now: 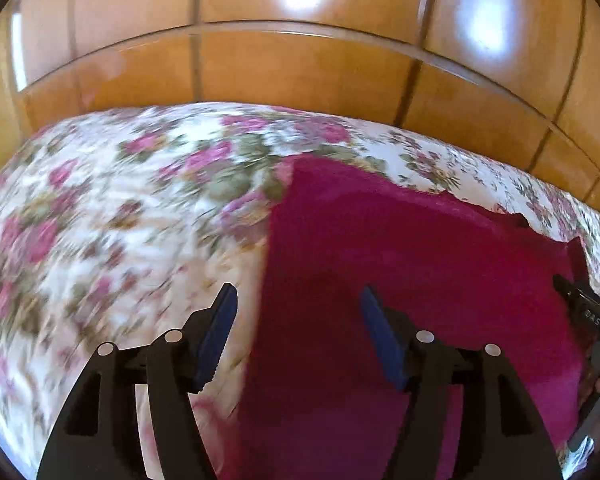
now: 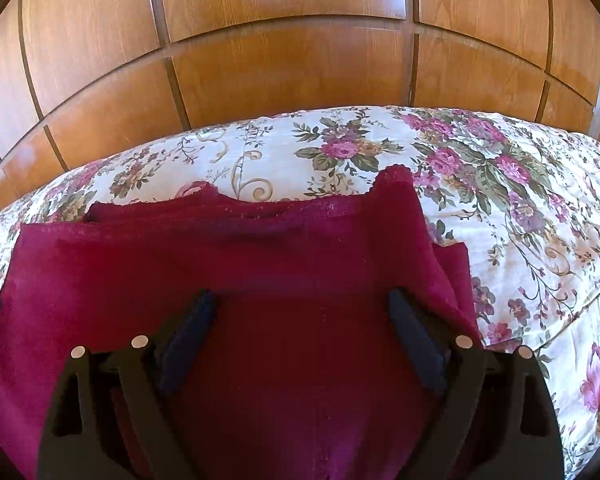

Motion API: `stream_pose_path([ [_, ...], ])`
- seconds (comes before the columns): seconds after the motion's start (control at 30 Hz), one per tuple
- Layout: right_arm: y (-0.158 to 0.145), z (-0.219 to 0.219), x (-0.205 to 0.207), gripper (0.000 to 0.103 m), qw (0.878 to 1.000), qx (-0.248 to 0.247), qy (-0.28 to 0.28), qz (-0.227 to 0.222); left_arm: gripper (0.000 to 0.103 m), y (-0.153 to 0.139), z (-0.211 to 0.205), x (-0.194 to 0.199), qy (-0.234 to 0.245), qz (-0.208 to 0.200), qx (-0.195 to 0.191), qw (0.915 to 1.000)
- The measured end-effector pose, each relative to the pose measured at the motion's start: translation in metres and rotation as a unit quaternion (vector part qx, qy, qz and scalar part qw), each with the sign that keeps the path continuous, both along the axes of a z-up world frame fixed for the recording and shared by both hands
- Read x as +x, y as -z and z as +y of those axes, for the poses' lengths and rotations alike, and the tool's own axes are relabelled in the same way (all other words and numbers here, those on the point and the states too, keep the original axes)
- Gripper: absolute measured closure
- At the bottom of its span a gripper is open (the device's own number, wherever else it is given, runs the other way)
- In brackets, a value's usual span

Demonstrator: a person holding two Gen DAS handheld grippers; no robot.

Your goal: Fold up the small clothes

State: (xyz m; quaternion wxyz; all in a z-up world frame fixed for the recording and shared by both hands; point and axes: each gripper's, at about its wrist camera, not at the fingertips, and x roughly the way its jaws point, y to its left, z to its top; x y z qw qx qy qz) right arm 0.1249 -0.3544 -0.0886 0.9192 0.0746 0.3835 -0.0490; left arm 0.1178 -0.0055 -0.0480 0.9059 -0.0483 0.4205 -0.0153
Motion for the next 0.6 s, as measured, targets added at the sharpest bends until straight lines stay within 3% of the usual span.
stream_pose_path([
  [0.3, -0.001, 0.003, -0.003, 0.013, 1.0, -0.007, 0.004, -0.001, 0.035, -0.021, 0.031, -0.061, -0.044, -0.015, 0.009, 0.9989],
  [0.43, -0.004, 0.007, -0.002, 0.012, 1.0, -0.021, 0.006, 0.012, 0.035, -0.038, 0.028, -0.078, -0.041, -0.036, 0.022, 0.9983],
  [0.5, -0.008, 0.009, -0.003, 0.005, 0.999, -0.029, 0.007, 0.024, 0.035, -0.045, 0.025, -0.085, -0.035, -0.041, 0.025, 0.9982],
  [0.6, -0.017, 0.009, -0.013, 0.003, 0.999, -0.017, 0.002, 0.034, 0.035, -0.052, 0.02, -0.095, -0.025, -0.051, 0.033, 0.9979],
])
